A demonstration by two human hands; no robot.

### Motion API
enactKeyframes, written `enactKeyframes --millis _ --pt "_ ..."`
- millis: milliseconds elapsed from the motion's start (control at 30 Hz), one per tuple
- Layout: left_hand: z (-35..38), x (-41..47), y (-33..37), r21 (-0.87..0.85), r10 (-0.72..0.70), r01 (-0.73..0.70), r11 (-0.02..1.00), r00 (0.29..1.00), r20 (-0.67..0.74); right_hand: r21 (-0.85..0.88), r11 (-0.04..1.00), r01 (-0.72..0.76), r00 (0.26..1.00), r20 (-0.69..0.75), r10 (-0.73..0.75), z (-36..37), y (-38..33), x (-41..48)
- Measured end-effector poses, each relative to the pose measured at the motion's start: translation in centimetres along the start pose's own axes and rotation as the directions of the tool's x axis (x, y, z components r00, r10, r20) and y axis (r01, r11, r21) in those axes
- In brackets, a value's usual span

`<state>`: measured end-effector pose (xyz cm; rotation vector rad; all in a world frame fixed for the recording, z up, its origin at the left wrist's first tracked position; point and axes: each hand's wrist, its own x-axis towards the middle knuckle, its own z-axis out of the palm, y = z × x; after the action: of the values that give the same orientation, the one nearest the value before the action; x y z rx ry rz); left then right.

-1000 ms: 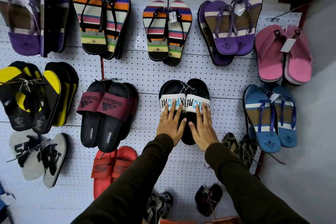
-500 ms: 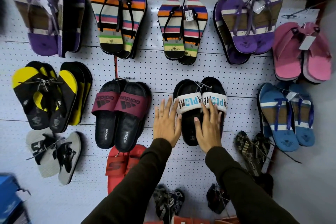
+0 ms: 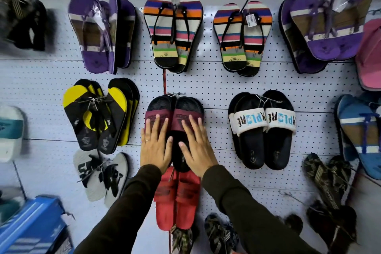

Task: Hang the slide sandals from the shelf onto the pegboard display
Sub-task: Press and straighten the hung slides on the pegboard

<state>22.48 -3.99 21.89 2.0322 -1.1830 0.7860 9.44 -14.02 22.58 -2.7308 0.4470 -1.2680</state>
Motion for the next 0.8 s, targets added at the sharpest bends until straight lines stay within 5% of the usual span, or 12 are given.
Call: enactKeyframes --millis 267,633,800 --pt "2.1 1.7 -1.9 -0.041 0.035 -0.029 0.999 0.986 0.165 -0.057 0.993 -0.107 0.991 0.076 0.111 2.4 0.9 0.5" --pt "1.3 2.0 -1.2 -0.024 0.01 -0.005 1.0 0.979 0.206 -0.016 0.989 -0.145 0.98 0.132 0.146 -0.4 0.9 0.9" --pt "0.5 1.8 -0.2 0.011 -0.001 0.0 1.0 0.99 0.141 0.384 0.922 0.051 0.955 -0.29 0.068 -12.6 -3.0 0.6"
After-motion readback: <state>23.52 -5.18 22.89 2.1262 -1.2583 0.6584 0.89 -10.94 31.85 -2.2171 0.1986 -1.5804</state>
